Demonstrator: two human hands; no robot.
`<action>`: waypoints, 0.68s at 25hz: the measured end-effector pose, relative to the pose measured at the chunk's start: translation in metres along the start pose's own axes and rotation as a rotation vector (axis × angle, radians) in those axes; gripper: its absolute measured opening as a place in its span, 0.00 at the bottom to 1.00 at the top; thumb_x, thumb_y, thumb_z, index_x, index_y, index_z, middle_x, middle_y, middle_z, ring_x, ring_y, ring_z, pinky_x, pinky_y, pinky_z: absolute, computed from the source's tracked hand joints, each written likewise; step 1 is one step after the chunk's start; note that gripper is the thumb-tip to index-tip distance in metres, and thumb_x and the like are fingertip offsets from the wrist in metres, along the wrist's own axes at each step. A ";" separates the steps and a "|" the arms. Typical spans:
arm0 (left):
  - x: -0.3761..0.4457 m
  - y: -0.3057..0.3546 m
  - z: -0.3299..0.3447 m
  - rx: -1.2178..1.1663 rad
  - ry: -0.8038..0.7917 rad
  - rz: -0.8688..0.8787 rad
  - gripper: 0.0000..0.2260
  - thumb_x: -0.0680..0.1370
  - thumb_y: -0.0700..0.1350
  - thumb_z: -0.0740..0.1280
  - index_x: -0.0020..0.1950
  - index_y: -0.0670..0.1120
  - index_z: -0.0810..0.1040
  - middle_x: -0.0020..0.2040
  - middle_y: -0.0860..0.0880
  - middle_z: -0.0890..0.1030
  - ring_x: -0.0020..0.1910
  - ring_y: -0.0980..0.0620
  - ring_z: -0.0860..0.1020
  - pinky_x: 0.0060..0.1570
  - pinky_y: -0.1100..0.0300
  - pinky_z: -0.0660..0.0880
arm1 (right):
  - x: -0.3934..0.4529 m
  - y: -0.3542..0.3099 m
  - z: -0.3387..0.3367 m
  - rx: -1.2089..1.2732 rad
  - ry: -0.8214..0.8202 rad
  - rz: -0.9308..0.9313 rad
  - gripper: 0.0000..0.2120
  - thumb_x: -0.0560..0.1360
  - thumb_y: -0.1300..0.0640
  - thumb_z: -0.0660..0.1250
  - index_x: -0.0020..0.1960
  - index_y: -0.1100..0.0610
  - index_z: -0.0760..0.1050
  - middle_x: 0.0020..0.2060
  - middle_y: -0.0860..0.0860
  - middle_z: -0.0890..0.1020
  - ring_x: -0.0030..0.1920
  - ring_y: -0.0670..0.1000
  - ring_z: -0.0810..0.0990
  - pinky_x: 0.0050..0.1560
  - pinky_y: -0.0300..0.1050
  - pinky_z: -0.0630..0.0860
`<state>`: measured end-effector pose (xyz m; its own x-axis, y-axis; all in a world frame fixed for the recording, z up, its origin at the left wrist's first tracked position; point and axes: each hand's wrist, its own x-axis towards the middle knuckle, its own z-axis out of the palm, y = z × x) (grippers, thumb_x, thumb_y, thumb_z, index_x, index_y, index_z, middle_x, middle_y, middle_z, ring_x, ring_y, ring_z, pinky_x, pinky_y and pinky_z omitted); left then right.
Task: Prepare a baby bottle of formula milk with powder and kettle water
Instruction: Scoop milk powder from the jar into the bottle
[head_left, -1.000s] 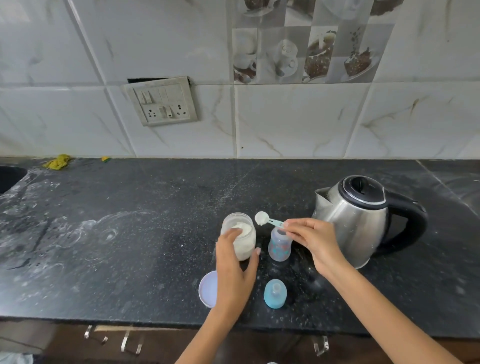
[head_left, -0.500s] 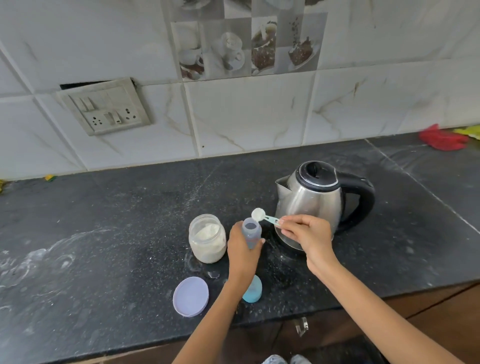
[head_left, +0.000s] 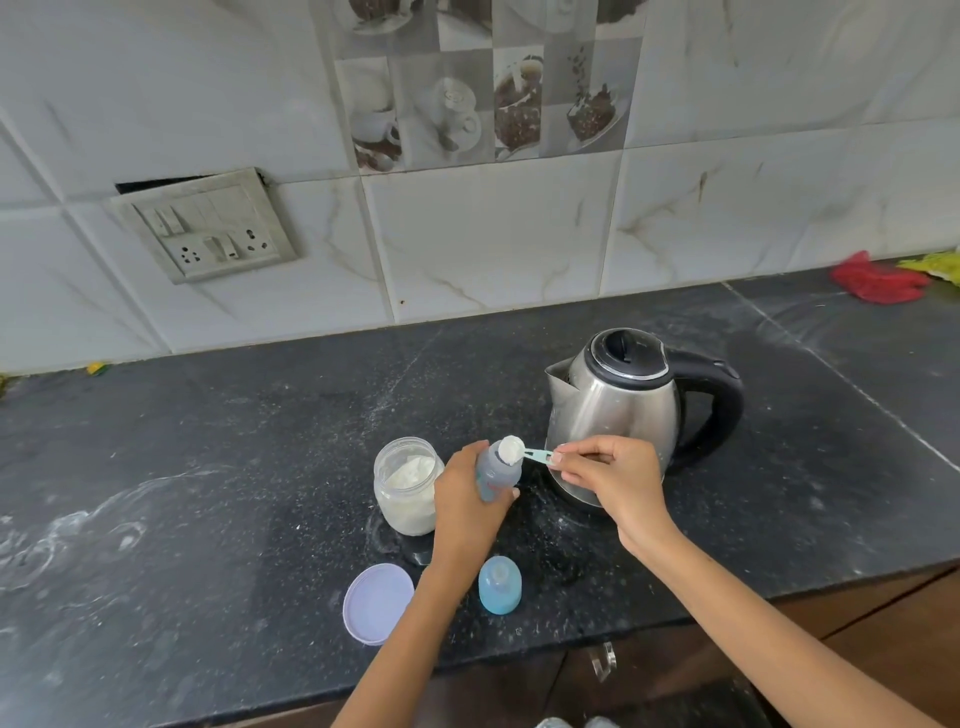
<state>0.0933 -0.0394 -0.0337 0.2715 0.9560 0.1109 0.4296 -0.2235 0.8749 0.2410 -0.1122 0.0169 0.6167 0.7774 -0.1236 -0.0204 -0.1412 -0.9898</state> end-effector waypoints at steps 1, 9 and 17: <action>-0.001 0.001 0.000 0.003 -0.005 0.007 0.25 0.68 0.39 0.76 0.64 0.45 0.75 0.58 0.50 0.79 0.56 0.52 0.76 0.58 0.59 0.73 | 0.001 -0.001 0.000 -0.028 -0.002 -0.019 0.05 0.68 0.66 0.77 0.41 0.58 0.86 0.36 0.53 0.87 0.39 0.49 0.87 0.36 0.32 0.80; -0.004 0.004 -0.003 -0.028 -0.043 0.091 0.19 0.67 0.40 0.77 0.55 0.51 0.77 0.50 0.55 0.81 0.49 0.56 0.78 0.49 0.65 0.74 | -0.001 -0.010 -0.004 -0.807 -0.247 -0.797 0.09 0.71 0.70 0.73 0.47 0.59 0.85 0.41 0.53 0.87 0.40 0.52 0.85 0.44 0.49 0.82; -0.005 0.000 -0.007 -0.069 -0.047 0.128 0.22 0.66 0.42 0.79 0.57 0.53 0.77 0.51 0.57 0.82 0.52 0.60 0.79 0.53 0.66 0.75 | 0.001 -0.020 -0.015 -0.906 -0.290 -1.122 0.15 0.62 0.75 0.77 0.44 0.62 0.86 0.42 0.55 0.88 0.41 0.54 0.88 0.40 0.48 0.85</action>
<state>0.0856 -0.0426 -0.0307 0.3610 0.9102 0.2030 0.3287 -0.3279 0.8857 0.2539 -0.1173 0.0373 -0.2016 0.8143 0.5444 0.9086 0.3630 -0.2066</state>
